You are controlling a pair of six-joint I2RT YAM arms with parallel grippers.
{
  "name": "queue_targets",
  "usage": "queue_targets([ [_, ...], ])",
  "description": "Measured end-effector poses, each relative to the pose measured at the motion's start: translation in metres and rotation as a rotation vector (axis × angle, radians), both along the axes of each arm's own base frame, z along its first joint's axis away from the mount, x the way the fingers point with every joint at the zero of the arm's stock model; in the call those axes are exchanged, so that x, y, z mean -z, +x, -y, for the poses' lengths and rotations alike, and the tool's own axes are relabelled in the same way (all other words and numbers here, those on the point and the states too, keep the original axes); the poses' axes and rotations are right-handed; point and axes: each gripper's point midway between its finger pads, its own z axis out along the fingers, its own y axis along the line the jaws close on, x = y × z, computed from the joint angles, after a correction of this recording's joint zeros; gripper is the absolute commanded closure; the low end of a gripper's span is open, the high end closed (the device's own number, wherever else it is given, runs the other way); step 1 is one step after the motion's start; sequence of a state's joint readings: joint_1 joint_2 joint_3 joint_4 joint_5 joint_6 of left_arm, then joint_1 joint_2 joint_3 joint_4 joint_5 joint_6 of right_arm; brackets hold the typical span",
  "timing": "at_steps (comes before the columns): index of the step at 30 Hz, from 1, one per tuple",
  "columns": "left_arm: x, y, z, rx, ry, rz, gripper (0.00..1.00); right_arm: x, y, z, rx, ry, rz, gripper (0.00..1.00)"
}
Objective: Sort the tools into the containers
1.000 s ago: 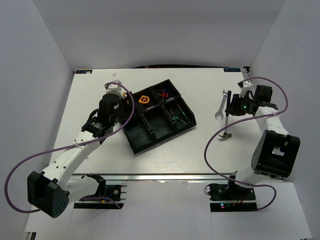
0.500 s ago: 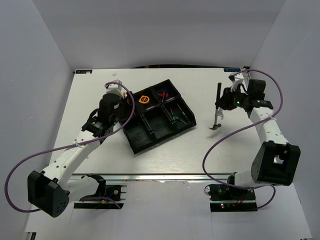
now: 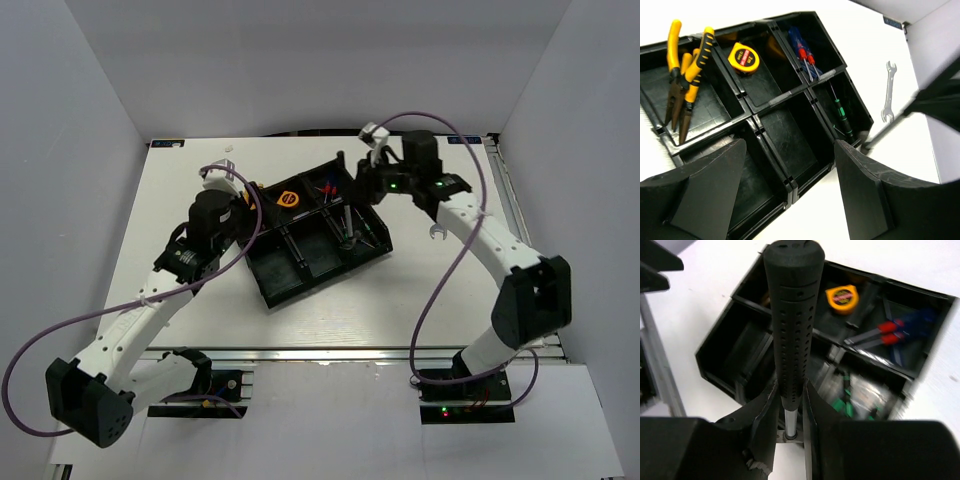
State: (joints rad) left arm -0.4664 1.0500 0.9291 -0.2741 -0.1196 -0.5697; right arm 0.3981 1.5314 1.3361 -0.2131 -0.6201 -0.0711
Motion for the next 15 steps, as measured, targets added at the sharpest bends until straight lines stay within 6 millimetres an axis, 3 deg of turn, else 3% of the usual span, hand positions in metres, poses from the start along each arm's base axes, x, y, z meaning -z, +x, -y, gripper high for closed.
queue_targets([
  [7, -0.018, -0.01, -0.013, -0.042, -0.013, 0.042, 0.18, 0.032, 0.007, -0.069, -0.063, 0.0, -0.085, 1.0],
  [15, -0.024, -0.018, -0.024, -0.081, -0.013, 0.052, 0.18, 0.056, 0.016, -0.102, -0.053, -0.019, -0.124, 1.0],
])
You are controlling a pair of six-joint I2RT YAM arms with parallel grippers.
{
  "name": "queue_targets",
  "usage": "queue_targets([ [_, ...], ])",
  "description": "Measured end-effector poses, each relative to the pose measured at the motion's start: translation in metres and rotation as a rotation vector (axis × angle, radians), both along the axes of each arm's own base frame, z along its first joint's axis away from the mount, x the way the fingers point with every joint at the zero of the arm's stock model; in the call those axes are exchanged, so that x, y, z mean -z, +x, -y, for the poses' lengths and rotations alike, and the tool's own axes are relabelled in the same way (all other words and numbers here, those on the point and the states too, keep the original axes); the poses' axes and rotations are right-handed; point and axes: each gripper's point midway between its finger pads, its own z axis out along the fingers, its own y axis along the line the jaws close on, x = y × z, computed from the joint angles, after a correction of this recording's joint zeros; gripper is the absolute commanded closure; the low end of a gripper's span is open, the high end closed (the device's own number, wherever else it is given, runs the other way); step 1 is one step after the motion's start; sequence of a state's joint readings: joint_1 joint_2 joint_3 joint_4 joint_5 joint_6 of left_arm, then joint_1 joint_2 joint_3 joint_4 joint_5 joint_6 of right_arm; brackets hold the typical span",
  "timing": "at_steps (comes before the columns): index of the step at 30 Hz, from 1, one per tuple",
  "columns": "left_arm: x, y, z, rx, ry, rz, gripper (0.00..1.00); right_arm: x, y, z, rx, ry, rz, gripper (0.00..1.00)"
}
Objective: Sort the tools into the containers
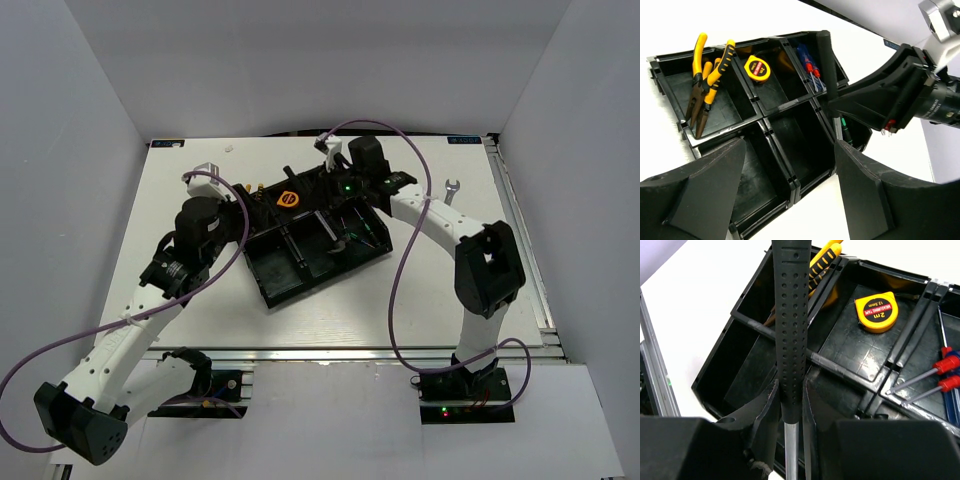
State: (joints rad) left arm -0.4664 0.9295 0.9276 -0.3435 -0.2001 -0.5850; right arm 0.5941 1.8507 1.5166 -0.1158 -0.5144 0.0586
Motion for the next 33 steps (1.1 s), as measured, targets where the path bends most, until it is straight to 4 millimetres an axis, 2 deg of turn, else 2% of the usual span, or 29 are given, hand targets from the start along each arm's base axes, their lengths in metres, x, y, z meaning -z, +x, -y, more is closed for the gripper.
queue_targets([
  [8, 0.003, -0.001, -0.002, -0.011, 0.009, -0.01, 0.18, -0.008, -0.005, -0.017, -0.008, 0.013, 0.006, 1.0],
  [14, 0.004, -0.001, -0.005, -0.021, 0.015, -0.015, 0.17, -0.006, -0.004, -0.018, 0.005, 0.004, 0.008, 1.0],
  [16, 0.005, -0.001, -0.005, -0.021, 0.017, -0.017, 0.17, 0.0, -0.004, -0.017, 0.008, -0.006, 0.011, 1.0],
  [23, 0.006, -0.001, -0.006, -0.025, 0.019, -0.021, 0.17, 0.048, -0.01, -0.002, 0.03, -0.098, -0.038, 1.0],
  [25, 0.007, -0.001, -0.006, -0.025, 0.021, -0.023, 0.17, 0.055, -0.011, -0.001, 0.03, -0.108, -0.046, 1.0],
  [28, 0.007, -0.001, -0.006, -0.024, 0.021, -0.024, 0.17, 0.06, -0.011, 0.0, 0.033, -0.116, -0.048, 0.72],
  [29, 0.007, -0.001, -0.006, -0.024, 0.022, -0.025, 0.17, 0.06, -0.011, 0.0, 0.032, -0.117, -0.046, 0.59],
  [33, 0.009, -0.001, -0.005, -0.024, 0.024, -0.029, 0.17, 0.064, -0.009, 0.003, 0.031, -0.139, -0.028, 0.51],
])
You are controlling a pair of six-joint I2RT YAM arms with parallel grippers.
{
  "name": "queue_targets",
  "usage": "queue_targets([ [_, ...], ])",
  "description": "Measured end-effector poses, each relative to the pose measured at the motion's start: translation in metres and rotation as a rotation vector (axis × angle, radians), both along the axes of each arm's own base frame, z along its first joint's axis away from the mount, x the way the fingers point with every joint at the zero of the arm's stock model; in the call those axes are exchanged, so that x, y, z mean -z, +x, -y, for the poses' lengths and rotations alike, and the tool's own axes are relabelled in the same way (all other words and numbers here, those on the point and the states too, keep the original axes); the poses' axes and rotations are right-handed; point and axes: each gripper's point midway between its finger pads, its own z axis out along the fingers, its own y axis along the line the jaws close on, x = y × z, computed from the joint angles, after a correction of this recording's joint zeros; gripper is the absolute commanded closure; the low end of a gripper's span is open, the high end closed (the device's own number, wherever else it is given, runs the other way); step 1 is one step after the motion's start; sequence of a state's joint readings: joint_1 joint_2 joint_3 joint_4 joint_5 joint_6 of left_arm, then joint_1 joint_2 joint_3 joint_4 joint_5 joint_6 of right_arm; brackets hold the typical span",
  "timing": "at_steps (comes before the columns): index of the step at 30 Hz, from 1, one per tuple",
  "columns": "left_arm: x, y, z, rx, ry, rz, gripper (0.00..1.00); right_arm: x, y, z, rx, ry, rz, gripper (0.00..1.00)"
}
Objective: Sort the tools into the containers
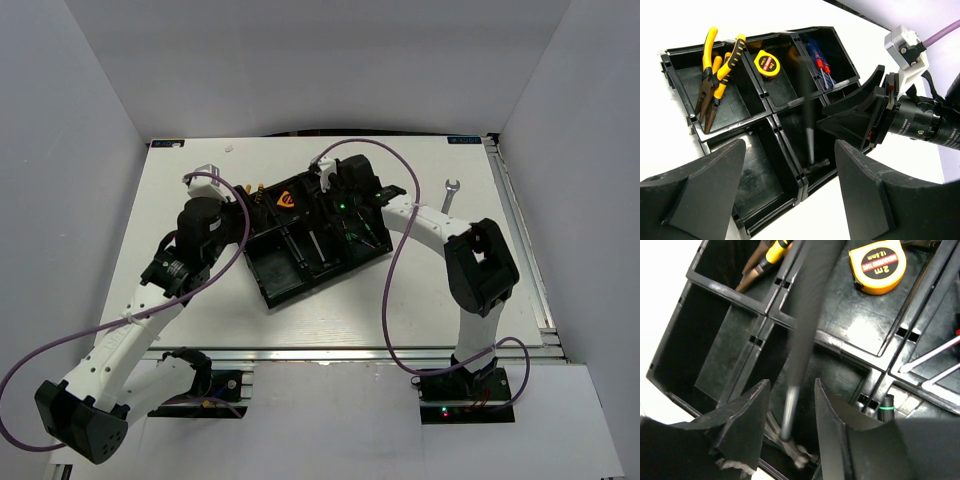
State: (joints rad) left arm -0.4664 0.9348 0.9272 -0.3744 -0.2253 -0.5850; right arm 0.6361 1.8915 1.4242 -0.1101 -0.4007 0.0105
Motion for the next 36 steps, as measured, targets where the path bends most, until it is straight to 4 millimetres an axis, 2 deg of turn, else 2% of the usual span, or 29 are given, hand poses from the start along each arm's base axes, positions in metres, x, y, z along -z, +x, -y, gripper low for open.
queue_targets([
  [6, 0.002, 0.001, 0.0, 0.0, 0.002, -0.004, 0.17, 0.007, 0.011, 0.02, 0.01, -0.043, 0.012, 0.49],
  [9, 0.002, 0.001, 0.0, 0.0, 0.002, -0.004, 0.17, 0.01, 0.025, 0.045, 0.049, -0.068, 0.008, 0.46],
  [11, 0.002, 0.001, 0.0, 0.0, 0.002, -0.004, 0.17, 0.007, 0.039, 0.069, 0.099, -0.082, 0.011, 0.43],
  [14, 0.002, 0.001, 0.001, 0.0, -0.001, -0.002, 0.17, -0.002, 0.063, 0.116, 0.207, -0.103, 0.028, 0.36],
  [17, 0.002, 0.002, 0.002, 0.004, -0.004, -0.003, 0.17, -0.007, 0.089, 0.176, 0.35, -0.146, 0.046, 0.26],
  [21, 0.004, 0.006, 0.006, 0.014, -0.007, -0.006, 0.17, 0.007, 0.108, 0.257, 0.549, -0.253, 0.018, 0.11],
  [22, 0.006, 0.007, 0.008, 0.019, -0.007, -0.008, 0.17, 0.01, 0.11, 0.27, 0.581, -0.275, 0.015, 0.1],
  [23, 0.007, 0.008, 0.009, 0.022, -0.007, -0.012, 0.17, 0.016, 0.111, 0.291, 0.64, -0.317, 0.001, 0.11],
  [25, 0.011, 0.01, 0.012, 0.028, -0.004, -0.021, 0.17, 0.025, 0.113, 0.315, 0.713, -0.381, -0.009, 0.1],
  [29, 0.018, 0.014, 0.015, 0.039, 0.001, -0.042, 0.17, 0.047, 0.111, 0.342, 0.815, -0.484, -0.054, 0.11],
  [36, 0.025, 0.017, 0.02, 0.053, 0.004, -0.059, 0.17, 0.082, 0.105, 0.366, 0.932, -0.572, -0.144, 0.14],
])
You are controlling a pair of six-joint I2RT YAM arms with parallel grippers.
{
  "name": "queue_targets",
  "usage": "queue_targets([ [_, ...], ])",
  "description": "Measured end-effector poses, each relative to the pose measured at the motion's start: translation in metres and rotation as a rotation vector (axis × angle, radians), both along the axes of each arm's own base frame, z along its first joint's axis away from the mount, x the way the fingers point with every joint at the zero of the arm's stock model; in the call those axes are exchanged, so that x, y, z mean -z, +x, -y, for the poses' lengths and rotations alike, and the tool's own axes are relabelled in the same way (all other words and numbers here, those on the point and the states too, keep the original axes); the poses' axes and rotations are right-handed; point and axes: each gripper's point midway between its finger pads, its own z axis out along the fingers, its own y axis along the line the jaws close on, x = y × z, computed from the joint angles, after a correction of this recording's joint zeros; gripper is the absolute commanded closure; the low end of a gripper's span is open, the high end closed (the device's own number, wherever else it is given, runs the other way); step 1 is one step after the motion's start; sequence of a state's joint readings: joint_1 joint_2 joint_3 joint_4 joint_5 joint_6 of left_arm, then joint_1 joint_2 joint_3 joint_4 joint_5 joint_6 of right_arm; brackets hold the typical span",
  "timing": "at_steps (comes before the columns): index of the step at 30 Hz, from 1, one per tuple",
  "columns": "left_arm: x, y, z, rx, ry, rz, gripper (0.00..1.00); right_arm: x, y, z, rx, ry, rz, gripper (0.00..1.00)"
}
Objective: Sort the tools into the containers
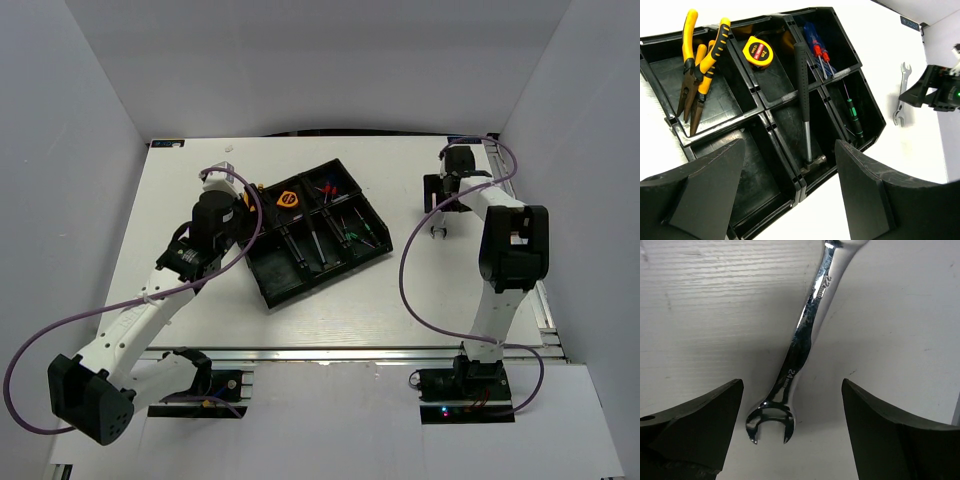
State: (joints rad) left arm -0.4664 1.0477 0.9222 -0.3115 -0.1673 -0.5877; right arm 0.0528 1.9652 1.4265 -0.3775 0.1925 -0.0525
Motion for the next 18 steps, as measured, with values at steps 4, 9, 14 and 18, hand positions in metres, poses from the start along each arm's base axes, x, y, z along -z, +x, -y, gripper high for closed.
queue_targets([
  [4, 0.0, 0.0, 0.001, 0.003, -0.001, -0.001, 0.17, 0.02, -0.001, 0.009, 0.049, -0.006, -0.048, 0.2],
  [9, 0.0, 0.0, 0.002, 0.008, -0.007, -0.004, 0.17, 0.029, 0.011, 0.013, 0.079, 0.011, -0.051, 0.32],
  [14, 0.0, -0.001, 0.004, 0.013, -0.016, -0.008, 0.17, 0.033, 0.019, 0.011, 0.081, 0.037, -0.045, 0.46],
  [18, 0.0, -0.001, 0.004, 0.015, -0.021, -0.009, 0.17, 0.034, 0.021, 0.009, 0.078, 0.075, -0.044, 0.56],
])
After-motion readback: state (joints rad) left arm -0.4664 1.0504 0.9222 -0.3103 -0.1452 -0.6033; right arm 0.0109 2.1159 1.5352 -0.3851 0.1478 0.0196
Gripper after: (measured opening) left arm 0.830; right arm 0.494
